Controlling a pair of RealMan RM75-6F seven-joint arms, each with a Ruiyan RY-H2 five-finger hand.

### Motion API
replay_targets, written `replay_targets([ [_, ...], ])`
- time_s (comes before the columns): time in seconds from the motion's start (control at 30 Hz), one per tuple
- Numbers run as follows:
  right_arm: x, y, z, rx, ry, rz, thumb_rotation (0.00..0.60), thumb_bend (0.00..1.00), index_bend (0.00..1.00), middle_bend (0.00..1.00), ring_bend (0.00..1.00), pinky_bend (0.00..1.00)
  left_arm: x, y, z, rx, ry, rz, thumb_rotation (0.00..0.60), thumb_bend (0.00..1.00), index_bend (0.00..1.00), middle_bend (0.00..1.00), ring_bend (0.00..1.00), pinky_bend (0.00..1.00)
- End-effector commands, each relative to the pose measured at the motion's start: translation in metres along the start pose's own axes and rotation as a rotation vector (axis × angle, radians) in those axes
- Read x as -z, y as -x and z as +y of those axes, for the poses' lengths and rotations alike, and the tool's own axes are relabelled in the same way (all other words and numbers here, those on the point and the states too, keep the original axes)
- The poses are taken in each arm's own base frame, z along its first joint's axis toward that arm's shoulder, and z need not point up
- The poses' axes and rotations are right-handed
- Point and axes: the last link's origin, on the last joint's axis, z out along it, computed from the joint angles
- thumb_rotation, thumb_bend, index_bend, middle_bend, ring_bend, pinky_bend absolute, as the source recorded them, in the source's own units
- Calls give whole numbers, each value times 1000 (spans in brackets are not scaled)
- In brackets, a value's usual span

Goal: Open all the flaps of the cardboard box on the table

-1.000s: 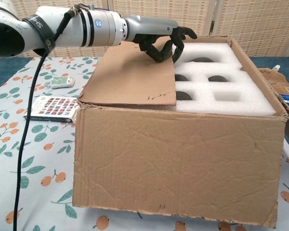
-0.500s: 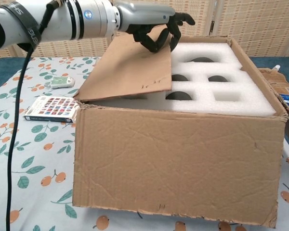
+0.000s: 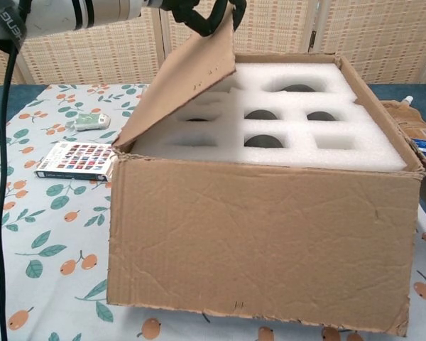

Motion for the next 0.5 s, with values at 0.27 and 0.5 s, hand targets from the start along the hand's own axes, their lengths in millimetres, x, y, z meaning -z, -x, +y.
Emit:
replay_targets([
  [0.27, -4, 5, -2, 2, -4, -25, 320, 478, 282, 0, 0, 0, 21, -2, -30, -140, -114, 58, 600, 1000, 611, 0, 0, 0],
  [0.5, -7, 11, -3, 8, -2, -44, 322, 477, 243, 0, 0, 0, 31, -4, -42, -118, -167, 73, 600, 1000, 492, 0, 0, 0],
])
